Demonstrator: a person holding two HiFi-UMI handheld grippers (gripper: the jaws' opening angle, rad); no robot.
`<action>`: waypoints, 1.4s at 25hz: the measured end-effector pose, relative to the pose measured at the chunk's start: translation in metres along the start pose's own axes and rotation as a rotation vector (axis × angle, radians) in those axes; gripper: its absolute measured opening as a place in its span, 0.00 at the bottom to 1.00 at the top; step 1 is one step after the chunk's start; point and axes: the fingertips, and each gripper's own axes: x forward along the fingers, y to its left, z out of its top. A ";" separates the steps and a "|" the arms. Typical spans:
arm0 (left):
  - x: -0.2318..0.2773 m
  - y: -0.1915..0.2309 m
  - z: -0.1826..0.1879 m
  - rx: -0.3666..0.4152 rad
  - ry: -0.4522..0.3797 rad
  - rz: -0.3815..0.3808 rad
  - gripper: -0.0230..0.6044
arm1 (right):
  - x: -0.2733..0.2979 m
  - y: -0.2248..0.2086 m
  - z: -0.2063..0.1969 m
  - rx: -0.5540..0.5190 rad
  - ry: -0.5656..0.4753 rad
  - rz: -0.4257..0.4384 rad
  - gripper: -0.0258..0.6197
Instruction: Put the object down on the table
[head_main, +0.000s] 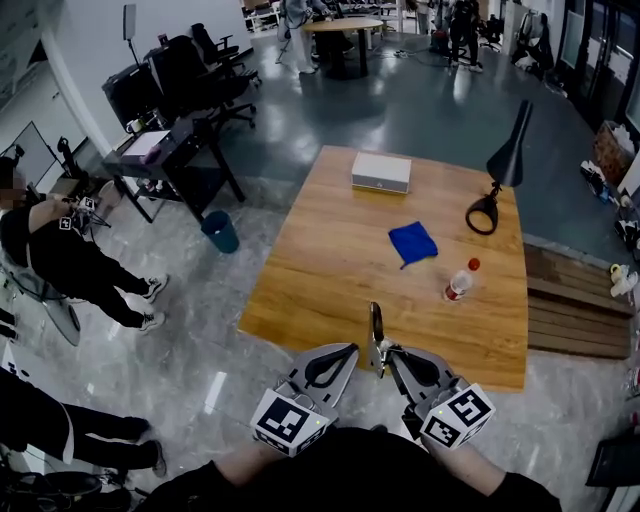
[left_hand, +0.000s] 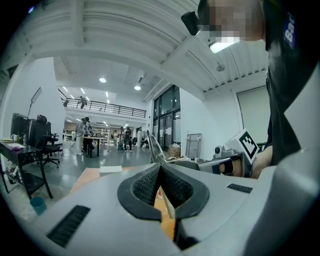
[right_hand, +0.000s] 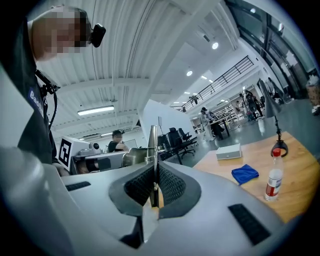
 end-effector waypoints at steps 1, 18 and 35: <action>0.001 0.004 0.000 -0.002 -0.003 0.001 0.04 | 0.003 -0.002 0.000 -0.001 0.002 -0.005 0.05; 0.014 0.149 -0.005 -0.039 -0.044 -0.121 0.04 | 0.136 -0.029 0.003 -0.117 0.082 -0.179 0.05; 0.047 0.169 -0.026 -0.071 0.009 -0.113 0.04 | 0.164 -0.109 -0.062 -0.316 0.361 -0.226 0.05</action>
